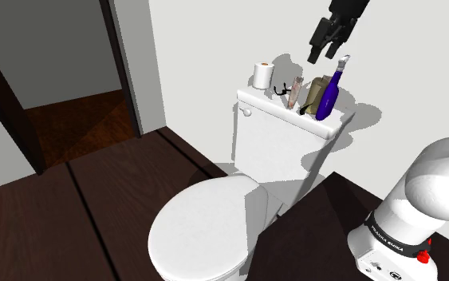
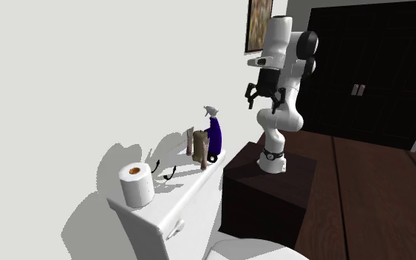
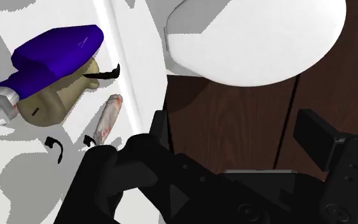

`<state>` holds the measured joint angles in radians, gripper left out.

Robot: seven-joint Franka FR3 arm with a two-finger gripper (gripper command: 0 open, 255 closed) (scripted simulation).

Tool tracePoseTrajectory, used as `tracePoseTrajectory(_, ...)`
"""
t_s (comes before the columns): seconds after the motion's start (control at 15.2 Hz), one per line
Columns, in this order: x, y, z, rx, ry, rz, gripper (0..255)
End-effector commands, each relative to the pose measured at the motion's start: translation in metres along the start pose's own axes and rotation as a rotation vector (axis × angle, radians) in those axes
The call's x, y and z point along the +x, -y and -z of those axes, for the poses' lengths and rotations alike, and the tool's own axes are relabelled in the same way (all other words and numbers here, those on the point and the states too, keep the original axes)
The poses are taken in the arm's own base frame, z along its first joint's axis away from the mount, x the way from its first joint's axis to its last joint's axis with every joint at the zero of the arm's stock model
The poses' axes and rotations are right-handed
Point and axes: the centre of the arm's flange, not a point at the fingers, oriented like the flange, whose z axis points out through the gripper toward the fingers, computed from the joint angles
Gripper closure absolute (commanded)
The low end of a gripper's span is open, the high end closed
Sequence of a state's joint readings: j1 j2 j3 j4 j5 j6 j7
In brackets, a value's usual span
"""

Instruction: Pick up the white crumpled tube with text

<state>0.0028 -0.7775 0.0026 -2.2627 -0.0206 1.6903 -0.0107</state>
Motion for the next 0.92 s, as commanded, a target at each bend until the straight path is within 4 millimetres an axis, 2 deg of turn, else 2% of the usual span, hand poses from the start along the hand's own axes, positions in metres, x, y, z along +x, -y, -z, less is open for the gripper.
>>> tracePoseTrajectory(0.0, 0.000, 0.000, 0.000, 0.000, 0.000, 0.000, 0)
tracePoseTrajectory(0.2, -0.001, -0.046, -0.013, 0.053, -0.005, 0.232, 0)
tracePoseTrajectory(0.4, 0.008, -0.089, -0.028, 0.105, -0.010, 0.464, 0)
tracePoseTrajectory(0.59, 0.027, -0.129, -0.045, 0.158, -0.015, 0.696, 0)
tracePoseTrajectory(0.86, 0.066, -0.172, -0.071, 0.228, -0.022, 1.005, 0)
